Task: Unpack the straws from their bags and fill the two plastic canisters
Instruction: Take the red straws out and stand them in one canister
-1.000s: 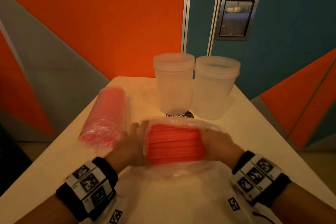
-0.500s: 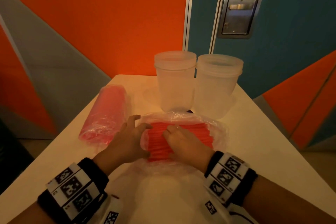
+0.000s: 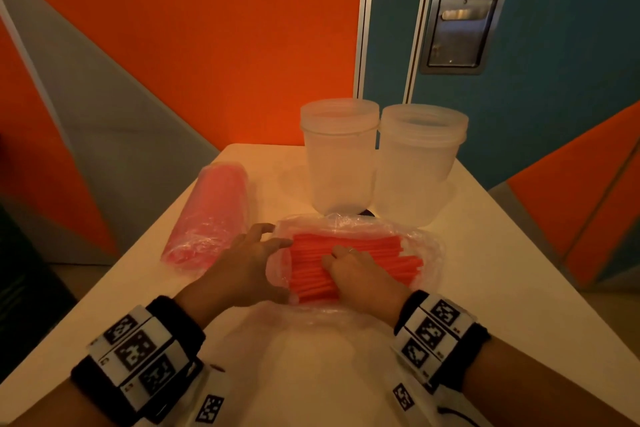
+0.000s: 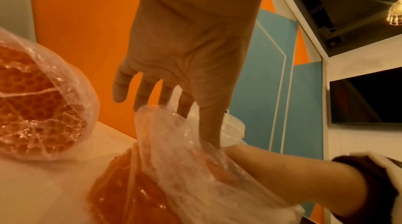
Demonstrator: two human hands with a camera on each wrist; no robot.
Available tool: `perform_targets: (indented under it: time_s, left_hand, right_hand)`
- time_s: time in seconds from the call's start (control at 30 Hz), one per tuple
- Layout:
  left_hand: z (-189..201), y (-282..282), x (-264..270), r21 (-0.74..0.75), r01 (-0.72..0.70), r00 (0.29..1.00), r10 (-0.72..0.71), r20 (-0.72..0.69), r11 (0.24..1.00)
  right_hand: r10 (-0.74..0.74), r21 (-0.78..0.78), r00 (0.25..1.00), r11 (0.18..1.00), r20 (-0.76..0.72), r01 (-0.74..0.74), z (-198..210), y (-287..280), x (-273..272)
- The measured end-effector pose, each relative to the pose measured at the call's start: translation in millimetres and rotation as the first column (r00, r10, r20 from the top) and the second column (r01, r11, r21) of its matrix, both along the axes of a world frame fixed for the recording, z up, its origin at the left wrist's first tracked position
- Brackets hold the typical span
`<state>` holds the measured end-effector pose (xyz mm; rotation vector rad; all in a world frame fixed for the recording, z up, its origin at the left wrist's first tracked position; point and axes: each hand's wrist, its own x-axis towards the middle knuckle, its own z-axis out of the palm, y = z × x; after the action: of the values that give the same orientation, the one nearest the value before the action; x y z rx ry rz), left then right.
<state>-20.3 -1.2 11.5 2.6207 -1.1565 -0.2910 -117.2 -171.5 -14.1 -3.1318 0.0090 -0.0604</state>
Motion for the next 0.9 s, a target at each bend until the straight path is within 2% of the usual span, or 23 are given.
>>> perform_targets:
  time_s: [0.13,0.2,0.3,0.37,0.43,0.53,0.6,0.77,0.83,0.9]
  left_hand:
    - [7,7,8,0.077,0.041,0.998,-0.036,-0.060,0.996]
    - [11,6,5,0.055,0.056,0.996,-0.052,-0.068,0.997]
    - [19,-2,0,-0.187,0.021,0.996,-0.037,-0.080,0.982]
    - [25,-10,1,-0.402,-0.001,1.000,0.010,0.019,0.916]
    - [33,-22,-2,-0.482,0.038,0.987,0.043,0.156,0.875]
    - [32,-50,-15,-0.318,0.142,0.975,-0.078,0.206,0.937]
    - [21,-71,-27,-0.170,0.210,0.961,-0.172,0.215,0.963]
    - [-19,-110,-48,0.060,0.327,0.914,-0.332,0.236,0.943]
    - [-30,-118,-49,0.117,0.299,0.915,-0.319,0.248,0.947]
    - [-34,-122,-50,0.114,0.280,0.922,-0.300,0.246,0.953]
  right_hand:
    - [-0.004,0.109,0.999,0.994,0.052,-0.002,11,-14,-8]
    - [0.007,0.213,0.996,0.977,0.092,-0.026,13,-21,-10]
    - [0.003,0.405,0.986,0.912,0.165,-0.071,21,-28,-14]
    - [-0.065,0.566,0.964,0.819,0.257,-0.096,33,-32,-19]
    - [-0.166,0.704,0.924,0.697,0.343,-0.136,47,-36,-26]
    - [-0.337,0.856,0.842,0.454,0.421,-0.246,66,-41,-35]
    - [-0.464,0.893,0.773,0.335,0.433,-0.299,73,-46,-37]
    - [-0.705,0.906,0.575,0.265,0.416,-0.330,74,-57,-45]
    - [-0.747,0.912,0.534,0.246,0.395,-0.329,72,-63,-50]
    - [-0.761,0.917,0.528,0.223,0.377,-0.332,70,-68,-56]
